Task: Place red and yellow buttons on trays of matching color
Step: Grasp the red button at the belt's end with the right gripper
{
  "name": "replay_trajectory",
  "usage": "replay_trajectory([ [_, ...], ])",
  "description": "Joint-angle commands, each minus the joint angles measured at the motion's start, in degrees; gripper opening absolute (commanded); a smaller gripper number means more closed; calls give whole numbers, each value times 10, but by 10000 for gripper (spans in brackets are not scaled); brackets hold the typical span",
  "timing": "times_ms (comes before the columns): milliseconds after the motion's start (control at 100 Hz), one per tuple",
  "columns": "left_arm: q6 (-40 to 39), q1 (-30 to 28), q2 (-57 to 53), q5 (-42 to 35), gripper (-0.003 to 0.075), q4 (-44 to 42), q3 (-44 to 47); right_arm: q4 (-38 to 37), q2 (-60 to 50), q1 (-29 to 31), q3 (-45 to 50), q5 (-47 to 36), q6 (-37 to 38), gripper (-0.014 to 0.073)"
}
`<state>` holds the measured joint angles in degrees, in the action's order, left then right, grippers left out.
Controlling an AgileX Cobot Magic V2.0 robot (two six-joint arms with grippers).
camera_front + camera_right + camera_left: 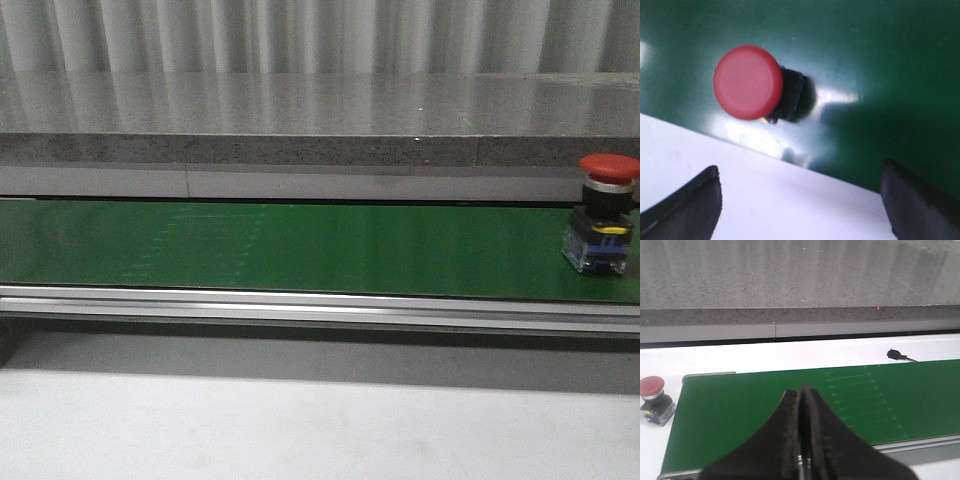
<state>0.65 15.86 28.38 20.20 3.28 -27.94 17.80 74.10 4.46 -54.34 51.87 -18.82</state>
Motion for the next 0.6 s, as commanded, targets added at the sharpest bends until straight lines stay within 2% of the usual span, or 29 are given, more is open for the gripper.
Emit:
replay_trajectory([
  [0,1,4,1,-42,-20,2,-15,15,6,-3,-19,-43,-11,637],
  [250,1,4,1,-42,-20,2,-15,15,44,-3,-19,-101,-13,633],
  [310,1,4,1,-42,-20,2,-15,15,49,-3,-19,-109,-13,603],
  [410,1,4,1,-42,-20,2,-15,15,56,-3,-19,-119,-13,444],
  [450,1,4,1,-42,-20,2,-15,15,57,-3,-19,-123,-13,328],
  [510,1,4,1,-42,-20,2,-15,15,57,-3,-19,-125,-12,204],
  [590,1,4,1,-42,-20,2,-15,15,57,-3,-19,-135,-6,72],
])
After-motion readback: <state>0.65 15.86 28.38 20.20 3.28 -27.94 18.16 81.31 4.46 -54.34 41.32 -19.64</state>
